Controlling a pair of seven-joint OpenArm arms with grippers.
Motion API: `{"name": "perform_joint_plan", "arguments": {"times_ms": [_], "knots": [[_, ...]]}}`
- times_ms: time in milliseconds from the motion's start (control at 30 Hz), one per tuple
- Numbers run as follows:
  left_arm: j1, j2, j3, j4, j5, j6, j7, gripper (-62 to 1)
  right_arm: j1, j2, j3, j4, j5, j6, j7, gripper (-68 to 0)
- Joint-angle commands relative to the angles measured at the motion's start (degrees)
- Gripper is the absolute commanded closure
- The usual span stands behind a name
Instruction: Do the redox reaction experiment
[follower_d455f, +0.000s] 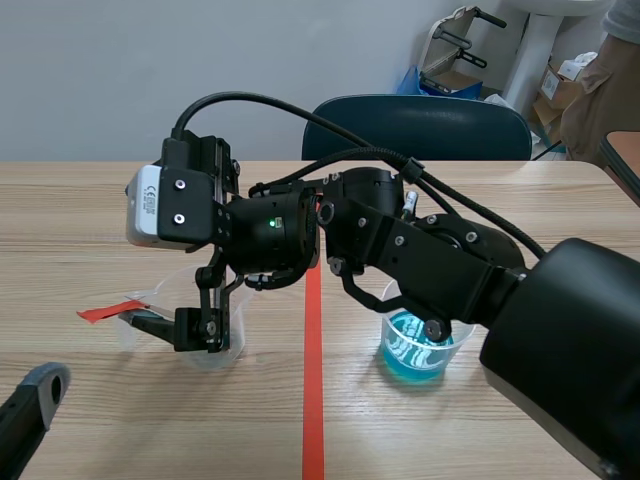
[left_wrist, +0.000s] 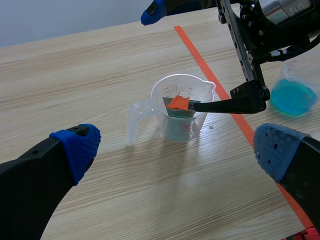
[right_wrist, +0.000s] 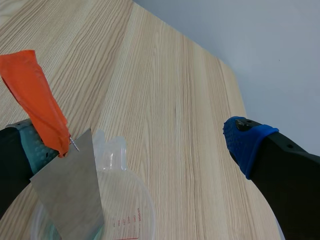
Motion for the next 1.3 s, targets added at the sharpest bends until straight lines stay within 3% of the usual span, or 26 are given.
{"name": "perform_joint_plan", "arguments": {"times_ms": [0, 567, 767, 833, 1033, 1133, 1267], "knots": [[-0.2, 0.1, 0.3, 1.0, 0.0, -0.2, -0.7, -62.3, 1.0, -0.5, 0.1, 0.2, 0.7, -0.2, 0.7, -67.9], [-0.2, 0.1, 0.3, 1.0, 0.0, -0.2, -0.7, -62.3, 0.8, -0.4, 0.1, 0.2, 0.7, -0.1, 0.7, -67.9], [-0.2, 0.1, 0.3, 1.0, 0.0, -0.1, -0.7, -62.3, -1.4, 1.4, 0.1, 0.8, 1.7, -0.1, 0.9, -67.9], [-0.2, 0.1, 0.3, 1.0, 0.0, -0.1, -0.7, -62.3, -2.5, 3.0, 0.1, 1.6, 4.0, -0.1, 0.9, -67.9], [-0.2, 0.1, 0.3, 1.0, 0.0, 0.4, -0.5, -62.3, -5.1, 10.4, 0.2, 8.3, 16.7, 1.7, 0.9, -67.9], [-0.6, 0.1, 0.1, 1.0, 0.1, 2.6, -0.5, -62.3, -6.7, 15.2, 0.2, 13.1, 21.2, 2.0, -0.1, -67.9], [-3.8, 0.2, -0.9, 1.0, 0.1, 2.8, 1.7, -62.3, -9.3, 22.6, 0.2, 19.3, 28.8, 2.1, -1.6, -67.9]]}}
